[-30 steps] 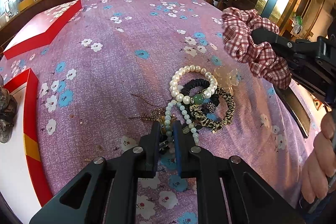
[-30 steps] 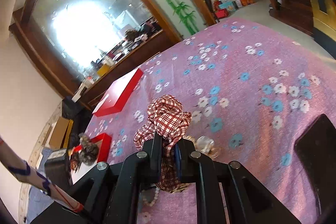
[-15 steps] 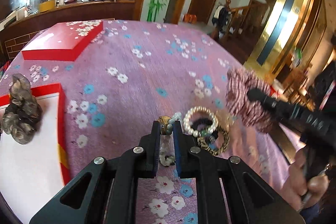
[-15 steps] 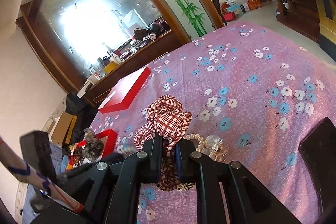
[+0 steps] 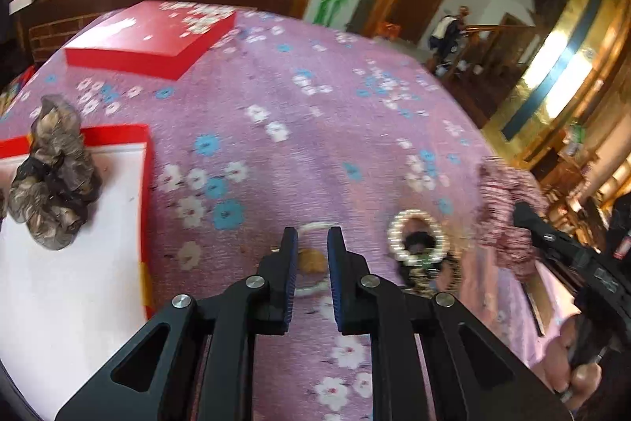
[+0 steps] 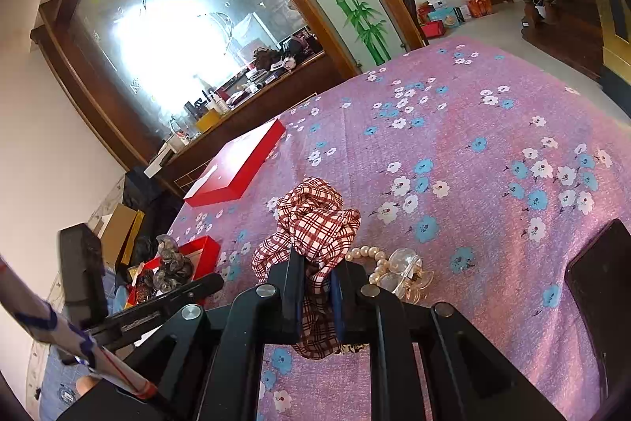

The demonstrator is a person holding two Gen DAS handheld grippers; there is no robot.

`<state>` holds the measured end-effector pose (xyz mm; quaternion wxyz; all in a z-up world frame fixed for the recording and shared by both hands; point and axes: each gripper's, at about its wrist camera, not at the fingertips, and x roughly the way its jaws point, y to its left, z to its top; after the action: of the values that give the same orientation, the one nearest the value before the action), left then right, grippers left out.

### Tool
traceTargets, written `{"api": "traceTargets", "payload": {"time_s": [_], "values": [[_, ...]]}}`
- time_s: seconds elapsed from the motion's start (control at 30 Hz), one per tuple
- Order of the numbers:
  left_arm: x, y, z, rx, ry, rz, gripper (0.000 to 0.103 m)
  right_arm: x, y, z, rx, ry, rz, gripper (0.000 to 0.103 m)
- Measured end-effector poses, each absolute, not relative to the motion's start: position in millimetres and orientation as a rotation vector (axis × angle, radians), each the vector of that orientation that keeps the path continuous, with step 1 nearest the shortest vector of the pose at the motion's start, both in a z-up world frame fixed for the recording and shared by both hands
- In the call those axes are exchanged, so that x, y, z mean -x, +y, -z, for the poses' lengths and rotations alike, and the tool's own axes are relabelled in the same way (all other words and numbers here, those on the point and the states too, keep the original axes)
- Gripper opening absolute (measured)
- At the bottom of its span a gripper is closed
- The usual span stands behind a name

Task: Organize jewelry
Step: 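Grasp a small brown hair clip with the left gripper while the right holds the scrunchie, then lift both held items and carry them toward the white tray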

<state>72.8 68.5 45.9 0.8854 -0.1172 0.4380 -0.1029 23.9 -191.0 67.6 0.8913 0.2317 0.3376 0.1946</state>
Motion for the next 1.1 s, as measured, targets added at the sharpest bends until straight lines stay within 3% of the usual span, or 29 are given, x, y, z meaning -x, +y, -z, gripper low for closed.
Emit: {"api": "traceTargets", "payload": {"time_s": [0.4,0.77,0.8,0.83,1.1], "values": [[-94,50,-8,0.224,1.056,0.240,0.014,-24,-188,-66,-0.479,0.710,-0.413,0.014],[-99,41,-6,0.168,1.003,0.191,0.017,-24,-187,-64,-0.474,0.715,-0.416,0.014],[-98,38,-6,0.143,0.995,0.181,0.017,-25,-187,-63,-0.471,0.716,-0.413,0.014],[-98,37,-6,0.127,0.993,0.170,0.008,-25,-186,-63,-0.470,0.717,-0.412,0.014],[-89,46,-24,0.196,0.941,0.237,0.008,-24,-187,-64,-0.476,0.709,-0.411,0.014]]}}
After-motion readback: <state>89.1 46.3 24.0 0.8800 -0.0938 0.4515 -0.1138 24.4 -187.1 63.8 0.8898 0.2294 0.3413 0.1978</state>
